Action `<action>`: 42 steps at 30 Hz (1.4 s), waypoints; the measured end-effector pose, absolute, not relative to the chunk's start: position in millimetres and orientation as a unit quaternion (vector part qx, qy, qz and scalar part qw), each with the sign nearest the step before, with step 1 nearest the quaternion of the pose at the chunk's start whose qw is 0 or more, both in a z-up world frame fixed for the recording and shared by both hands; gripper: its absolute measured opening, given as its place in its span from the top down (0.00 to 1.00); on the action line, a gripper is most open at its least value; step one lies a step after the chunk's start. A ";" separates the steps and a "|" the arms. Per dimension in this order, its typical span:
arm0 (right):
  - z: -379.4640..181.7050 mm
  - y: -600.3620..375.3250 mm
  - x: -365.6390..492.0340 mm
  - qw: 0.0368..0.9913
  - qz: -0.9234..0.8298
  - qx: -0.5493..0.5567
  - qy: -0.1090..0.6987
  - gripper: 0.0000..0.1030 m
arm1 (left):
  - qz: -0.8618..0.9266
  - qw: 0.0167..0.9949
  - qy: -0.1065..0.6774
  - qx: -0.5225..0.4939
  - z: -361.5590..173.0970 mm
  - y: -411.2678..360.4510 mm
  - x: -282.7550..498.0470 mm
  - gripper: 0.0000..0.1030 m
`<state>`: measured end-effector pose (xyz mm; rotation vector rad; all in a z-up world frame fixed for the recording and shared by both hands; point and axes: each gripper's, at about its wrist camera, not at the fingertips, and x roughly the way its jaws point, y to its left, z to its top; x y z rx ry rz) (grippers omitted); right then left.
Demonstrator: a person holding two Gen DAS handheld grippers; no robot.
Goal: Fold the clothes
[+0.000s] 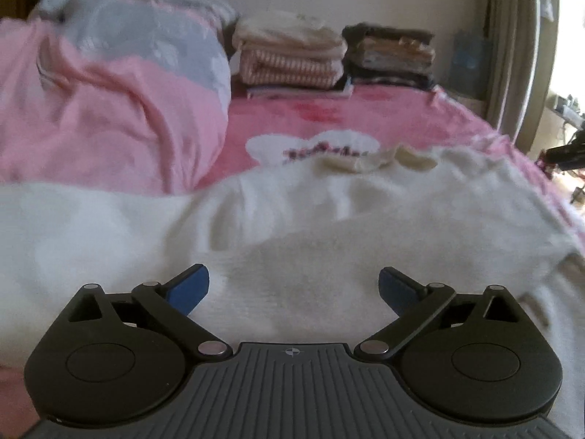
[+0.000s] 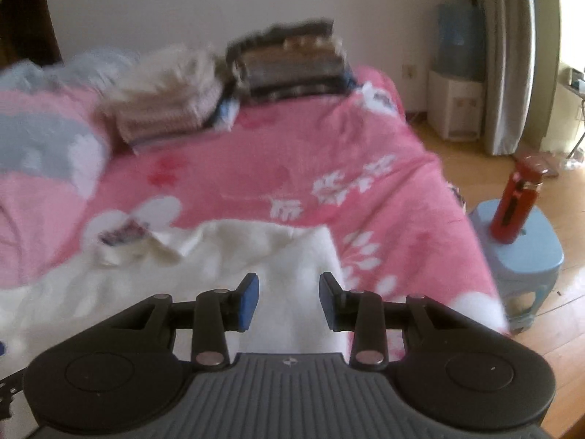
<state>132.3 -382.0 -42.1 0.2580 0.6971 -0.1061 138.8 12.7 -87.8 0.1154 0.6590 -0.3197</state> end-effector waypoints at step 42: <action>-119.1 -269.8 -145.4 0.915 0.091 0.017 0.392 0.71 | -0.143 0.875 0.436 0.154 -118.2 17.4 -126.1 0.01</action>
